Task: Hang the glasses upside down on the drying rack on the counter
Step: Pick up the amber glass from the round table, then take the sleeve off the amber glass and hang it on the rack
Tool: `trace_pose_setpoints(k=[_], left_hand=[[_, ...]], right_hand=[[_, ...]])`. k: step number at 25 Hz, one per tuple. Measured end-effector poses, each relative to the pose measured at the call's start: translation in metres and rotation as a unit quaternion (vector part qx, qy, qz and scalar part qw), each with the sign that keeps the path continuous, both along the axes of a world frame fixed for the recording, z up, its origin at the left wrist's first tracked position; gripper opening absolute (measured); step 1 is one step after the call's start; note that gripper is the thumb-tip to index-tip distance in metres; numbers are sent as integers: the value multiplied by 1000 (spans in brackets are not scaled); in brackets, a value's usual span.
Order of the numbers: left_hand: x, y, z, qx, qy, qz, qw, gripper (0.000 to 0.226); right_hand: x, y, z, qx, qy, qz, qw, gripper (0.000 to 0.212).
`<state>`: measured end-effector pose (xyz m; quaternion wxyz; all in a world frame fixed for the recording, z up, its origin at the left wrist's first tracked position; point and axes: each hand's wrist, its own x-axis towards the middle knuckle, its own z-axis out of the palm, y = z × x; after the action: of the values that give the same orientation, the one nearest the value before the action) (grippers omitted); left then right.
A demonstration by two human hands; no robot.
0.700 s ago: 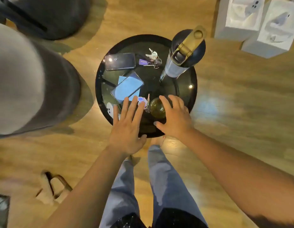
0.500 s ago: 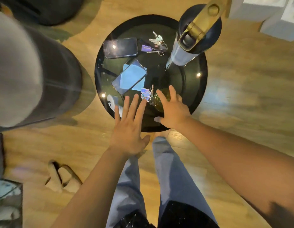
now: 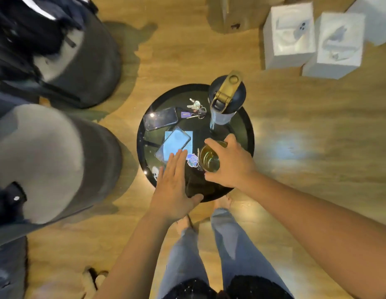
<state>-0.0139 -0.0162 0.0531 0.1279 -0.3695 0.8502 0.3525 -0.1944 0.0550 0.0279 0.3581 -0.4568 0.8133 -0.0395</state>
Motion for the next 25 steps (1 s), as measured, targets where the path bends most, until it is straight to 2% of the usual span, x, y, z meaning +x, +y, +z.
trace_pose_setpoints(k=[4,7,9,12,14,16,18,21,23,25], left_hand=[[-42,-5,84,59,128,-11,990,115],[-88,7,165,101,272,-48,956,93],[-118,29,212,116,332,-86,932,86],[-155,72,254,196,381,-110,897,81],[-177,117,277,247,388,-132,878,69],[-199,171,297,281,382,-160,866,68],[-223,230,310,323,364,-180,855,76],[-258,321,319,452,311,-154,822,77],[-279,394,321,534,277,-147,785,71],[-290,464,326,578,252,-164,759,53]], right_hand=[[-12,14,128,-86,1,-68,994,96],[-26,44,220,-167,7,-137,976,101],[-31,81,270,-238,16,-220,946,105],[-40,149,310,-366,-27,-335,868,99],[-42,206,320,-436,-76,-394,805,84],[-45,267,321,-475,-86,-427,764,73],[-47,327,318,-505,-87,-451,731,69],[-52,410,313,-521,-60,-492,695,65],[-59,476,311,-536,-10,-516,668,63],[-66,542,316,-537,20,-545,644,64]])
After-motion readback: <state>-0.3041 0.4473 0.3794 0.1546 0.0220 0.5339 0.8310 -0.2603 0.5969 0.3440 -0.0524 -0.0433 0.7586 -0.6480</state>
